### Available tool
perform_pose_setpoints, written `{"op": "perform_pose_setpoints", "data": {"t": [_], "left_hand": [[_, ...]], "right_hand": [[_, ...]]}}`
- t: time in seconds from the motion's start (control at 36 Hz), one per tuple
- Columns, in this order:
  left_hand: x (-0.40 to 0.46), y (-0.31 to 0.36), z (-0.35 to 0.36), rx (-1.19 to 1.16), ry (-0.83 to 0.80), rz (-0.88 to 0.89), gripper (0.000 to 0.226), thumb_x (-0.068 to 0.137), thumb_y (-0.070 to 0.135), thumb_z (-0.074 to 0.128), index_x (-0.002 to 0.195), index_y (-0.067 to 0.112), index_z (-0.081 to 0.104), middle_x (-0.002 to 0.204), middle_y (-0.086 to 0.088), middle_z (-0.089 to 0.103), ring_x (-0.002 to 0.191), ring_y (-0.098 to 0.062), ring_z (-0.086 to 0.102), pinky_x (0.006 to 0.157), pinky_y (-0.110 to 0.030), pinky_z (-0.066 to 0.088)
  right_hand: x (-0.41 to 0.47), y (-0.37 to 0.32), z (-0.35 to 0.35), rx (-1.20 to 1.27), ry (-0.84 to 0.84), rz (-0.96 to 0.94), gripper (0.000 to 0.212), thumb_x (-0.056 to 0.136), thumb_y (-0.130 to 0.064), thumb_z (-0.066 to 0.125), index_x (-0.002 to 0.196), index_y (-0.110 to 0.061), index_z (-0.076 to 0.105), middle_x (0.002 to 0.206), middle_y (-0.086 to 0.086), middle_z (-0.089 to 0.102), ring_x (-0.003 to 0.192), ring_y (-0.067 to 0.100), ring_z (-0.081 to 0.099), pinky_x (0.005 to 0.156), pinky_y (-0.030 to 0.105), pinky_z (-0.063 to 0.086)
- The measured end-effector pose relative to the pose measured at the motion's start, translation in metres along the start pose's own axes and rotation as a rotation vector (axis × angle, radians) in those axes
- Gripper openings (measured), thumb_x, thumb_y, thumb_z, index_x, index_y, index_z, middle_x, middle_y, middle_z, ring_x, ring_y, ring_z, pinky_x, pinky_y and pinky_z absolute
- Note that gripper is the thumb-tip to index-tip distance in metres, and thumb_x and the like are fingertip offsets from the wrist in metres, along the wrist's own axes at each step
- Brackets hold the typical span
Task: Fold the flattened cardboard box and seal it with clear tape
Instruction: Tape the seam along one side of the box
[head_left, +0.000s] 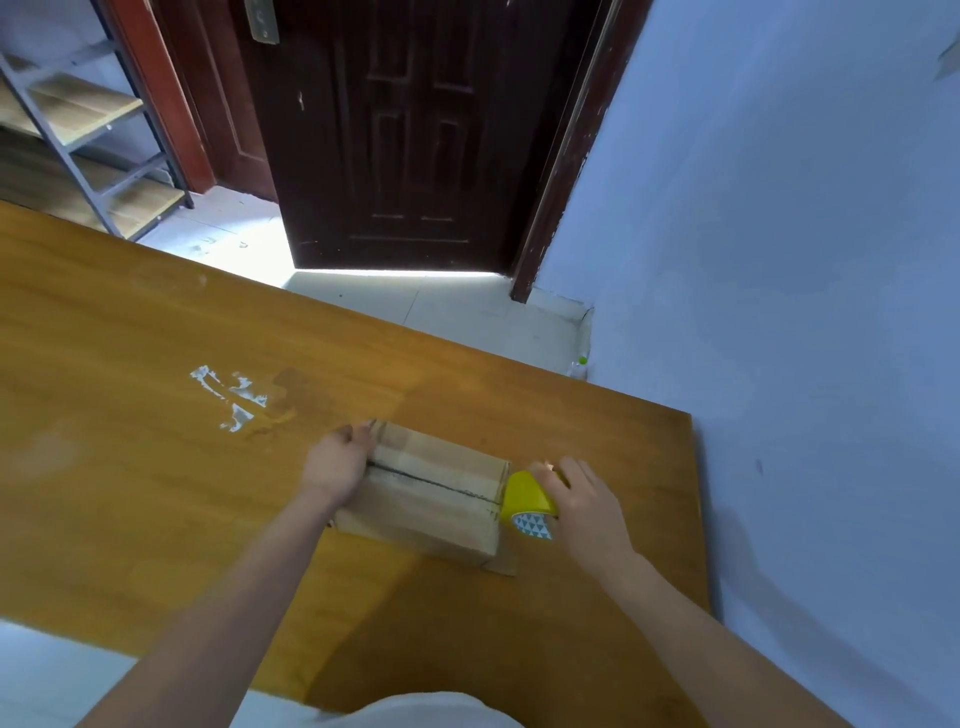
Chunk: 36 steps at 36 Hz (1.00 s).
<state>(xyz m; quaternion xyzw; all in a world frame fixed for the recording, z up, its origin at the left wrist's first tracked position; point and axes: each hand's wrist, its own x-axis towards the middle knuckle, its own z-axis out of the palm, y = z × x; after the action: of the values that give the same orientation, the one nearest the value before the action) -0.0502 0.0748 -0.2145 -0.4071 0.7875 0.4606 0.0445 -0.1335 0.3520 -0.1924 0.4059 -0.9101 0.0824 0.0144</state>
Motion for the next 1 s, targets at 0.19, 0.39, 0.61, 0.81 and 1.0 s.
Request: {"op": "perform_pose_setpoints", "data": {"t": [0.19,0.39,0.61,0.81,1.0], "left_hand": [[0.004,-0.006,0.014,0.299,0.026,-0.002,0.057,0.102,0.042,0.017,0.149,0.011,0.021,0.132,-0.021,0.052,0.114,-0.040,0.053,0.089,-0.044,0.043],[0.005,-0.008,0.021,0.420,0.091,0.060,0.058,0.101,0.041,0.014,0.151,0.012,0.011,0.133,-0.020,0.052,0.108,-0.040,0.057,0.078,-0.041,0.042],[0.017,-0.009,0.019,0.466,0.142,0.135,0.057,0.100,0.045,0.013,0.151,0.018,0.012,0.133,-0.016,0.053,0.095,-0.039,0.061,0.065,-0.037,0.043],[0.015,0.002,0.008,0.058,0.314,0.322,0.058,0.100,0.027,0.039,0.149,0.010,0.014,0.143,-0.013,0.039,0.125,-0.032,0.043,0.090,-0.045,0.042],[-0.027,0.004,0.042,0.267,0.380,0.490,0.054,0.090,0.022,0.046,0.138,0.000,0.036,0.138,-0.021,0.039,0.130,-0.038,0.032,0.105,-0.052,0.031]], "right_hand": [[-0.007,-0.011,0.006,0.034,0.014,0.042,0.082,0.032,-0.005,0.092,0.105,-0.017,0.058,0.085,0.007,0.063,0.074,0.024,0.064,0.050,0.023,0.048],[-0.014,-0.013,0.007,0.074,-0.026,0.095,0.085,0.034,-0.002,0.089,0.109,-0.019,0.051,0.087,0.007,0.063,0.073,0.024,0.063,0.044,0.025,0.047],[-0.035,-0.012,0.021,0.221,-0.115,0.160,0.079,0.058,-0.011,0.082,0.124,-0.017,0.039,0.101,0.010,0.061,0.085,0.029,0.064,0.055,0.027,0.050],[-0.052,-0.026,0.030,0.441,-0.154,0.225,0.066,0.087,-0.025,0.055,0.145,-0.020,0.024,0.133,0.002,0.038,0.117,0.017,0.044,0.088,0.022,0.041],[-0.056,-0.034,0.026,0.688,-0.175,0.240,0.072,0.093,-0.028,0.052,0.148,-0.028,0.007,0.150,-0.004,0.017,0.139,0.009,0.016,0.108,0.020,0.021]]}}
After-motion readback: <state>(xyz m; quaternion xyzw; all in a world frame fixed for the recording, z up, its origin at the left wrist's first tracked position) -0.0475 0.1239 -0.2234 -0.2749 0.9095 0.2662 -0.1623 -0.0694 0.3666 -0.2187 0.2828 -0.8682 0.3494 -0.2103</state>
